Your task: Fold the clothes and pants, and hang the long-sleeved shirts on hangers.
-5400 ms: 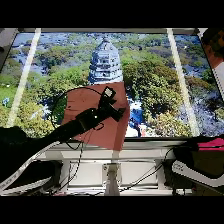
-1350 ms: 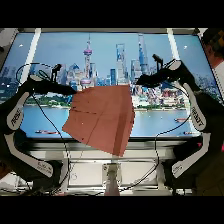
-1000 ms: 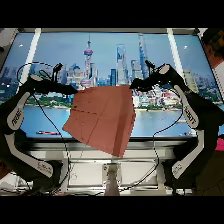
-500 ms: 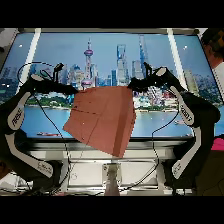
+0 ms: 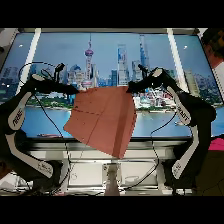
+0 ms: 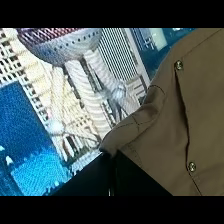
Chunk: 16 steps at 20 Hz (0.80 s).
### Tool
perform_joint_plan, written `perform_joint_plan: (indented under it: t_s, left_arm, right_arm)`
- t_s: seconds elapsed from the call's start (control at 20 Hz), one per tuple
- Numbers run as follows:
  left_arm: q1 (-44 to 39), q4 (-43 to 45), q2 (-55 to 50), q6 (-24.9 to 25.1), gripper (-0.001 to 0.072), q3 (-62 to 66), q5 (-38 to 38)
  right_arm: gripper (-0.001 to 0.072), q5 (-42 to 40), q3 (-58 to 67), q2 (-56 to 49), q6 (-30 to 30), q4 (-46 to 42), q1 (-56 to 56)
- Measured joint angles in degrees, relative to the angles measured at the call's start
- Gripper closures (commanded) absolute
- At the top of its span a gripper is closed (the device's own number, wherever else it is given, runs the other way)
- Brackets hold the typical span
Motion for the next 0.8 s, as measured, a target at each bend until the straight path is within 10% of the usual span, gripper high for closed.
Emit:
perform_joint_plan:
  t_s: [0.8]
  left_arm:
    - [0.11,0.02,15.32,7.43,0.0690,0.35,8.76]
  right_arm:
    - [0.0709,3.21,12.11,9.64,-13.92,0.28,1.40]
